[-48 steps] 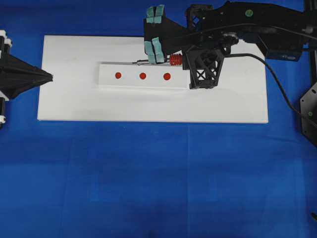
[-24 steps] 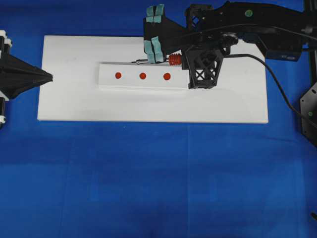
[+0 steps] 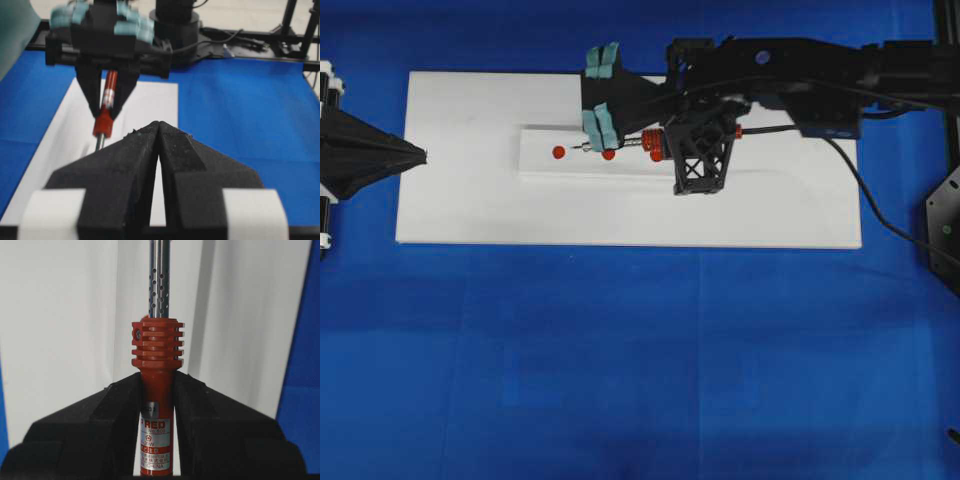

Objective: Touch the tip of the soldering iron to the mark.
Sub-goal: 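Lower the iron tip onto the leftmost red dot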

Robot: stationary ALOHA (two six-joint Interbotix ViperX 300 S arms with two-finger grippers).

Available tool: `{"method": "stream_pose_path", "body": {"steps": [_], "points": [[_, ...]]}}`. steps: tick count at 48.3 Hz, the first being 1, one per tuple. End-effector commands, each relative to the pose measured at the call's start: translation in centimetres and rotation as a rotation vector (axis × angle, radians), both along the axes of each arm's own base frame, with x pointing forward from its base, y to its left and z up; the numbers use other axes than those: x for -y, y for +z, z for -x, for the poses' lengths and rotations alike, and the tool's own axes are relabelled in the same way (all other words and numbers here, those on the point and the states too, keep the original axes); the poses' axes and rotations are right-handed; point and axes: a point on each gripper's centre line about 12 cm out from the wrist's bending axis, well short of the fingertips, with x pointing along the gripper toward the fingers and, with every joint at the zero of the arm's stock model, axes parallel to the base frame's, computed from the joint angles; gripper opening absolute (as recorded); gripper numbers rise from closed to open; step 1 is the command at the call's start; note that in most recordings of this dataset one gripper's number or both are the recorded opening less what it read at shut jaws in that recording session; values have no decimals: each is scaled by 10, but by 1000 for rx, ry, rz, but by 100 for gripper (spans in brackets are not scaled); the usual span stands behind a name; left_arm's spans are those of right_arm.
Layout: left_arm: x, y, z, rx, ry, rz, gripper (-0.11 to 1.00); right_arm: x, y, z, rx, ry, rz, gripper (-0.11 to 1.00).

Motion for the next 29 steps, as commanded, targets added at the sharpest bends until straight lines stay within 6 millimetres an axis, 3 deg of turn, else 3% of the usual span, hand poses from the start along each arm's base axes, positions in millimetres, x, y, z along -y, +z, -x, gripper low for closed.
{"method": "stream_pose_path", "body": {"steps": [1,20,29], "points": [[0,4,-2,12,1,-3,0,3,10,-8,53,0,8,6],[1,3,-2,6,-5,-3,0,10,-10,-18,55,-6,9,6],[1,2,-2,5,-6,-3,0,12,-10,-23,60,4,14,6]]}}
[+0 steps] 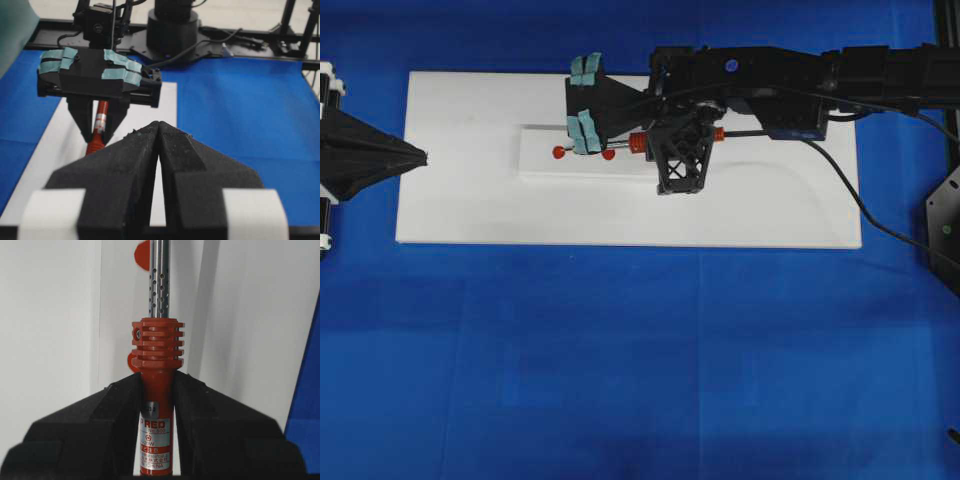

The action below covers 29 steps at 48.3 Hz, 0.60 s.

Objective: Touch the tip of the soldering iron to the mark.
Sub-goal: 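Lower the iron tip onto the leftmost red dot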

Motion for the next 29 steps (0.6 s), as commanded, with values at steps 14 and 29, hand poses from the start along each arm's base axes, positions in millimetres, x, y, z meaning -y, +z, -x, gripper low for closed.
{"method": "stream_pose_path", "body": {"steps": [14,29], "points": [[1,2,-2,8,-3,-3,0,3,13,-7,39,-2,7,6],[1,2,-1,6,-3,-3,0,3,10,-6,26,-3,4,6]]}}
